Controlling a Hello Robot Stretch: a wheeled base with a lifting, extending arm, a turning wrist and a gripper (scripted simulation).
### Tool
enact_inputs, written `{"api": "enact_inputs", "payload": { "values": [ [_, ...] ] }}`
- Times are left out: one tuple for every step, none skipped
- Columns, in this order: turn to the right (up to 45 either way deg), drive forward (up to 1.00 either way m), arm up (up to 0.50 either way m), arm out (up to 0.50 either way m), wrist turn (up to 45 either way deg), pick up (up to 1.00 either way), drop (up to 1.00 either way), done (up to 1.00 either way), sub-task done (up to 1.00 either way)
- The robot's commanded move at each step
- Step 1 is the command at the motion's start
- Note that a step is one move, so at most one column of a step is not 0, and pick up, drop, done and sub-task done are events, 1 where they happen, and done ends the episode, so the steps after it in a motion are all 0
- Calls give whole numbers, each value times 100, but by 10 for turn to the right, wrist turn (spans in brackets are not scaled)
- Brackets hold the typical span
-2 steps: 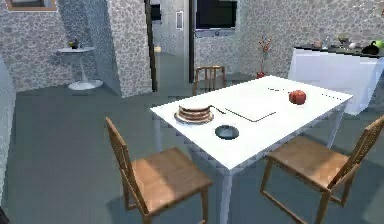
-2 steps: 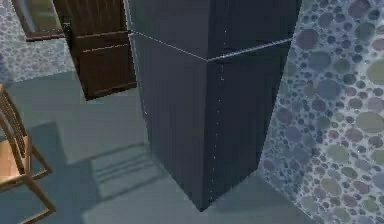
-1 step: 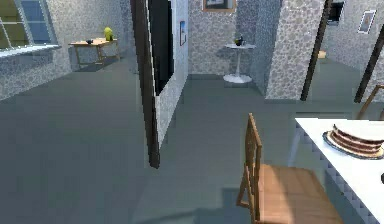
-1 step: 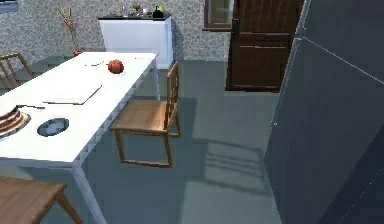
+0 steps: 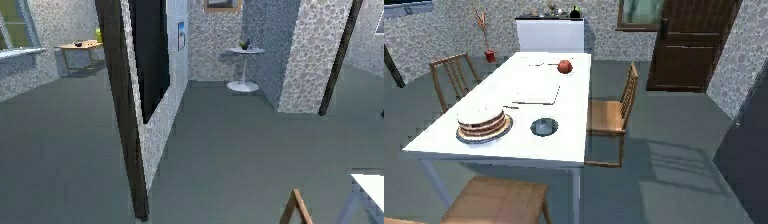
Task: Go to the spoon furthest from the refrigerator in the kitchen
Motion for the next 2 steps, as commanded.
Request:
{"api": "enact_inputs", "payload": {
  "values": [
    [0,90,0,0,0,0,0,0,0],
    [450,0,0,0,0,0,0,0,0]
  ]
}}
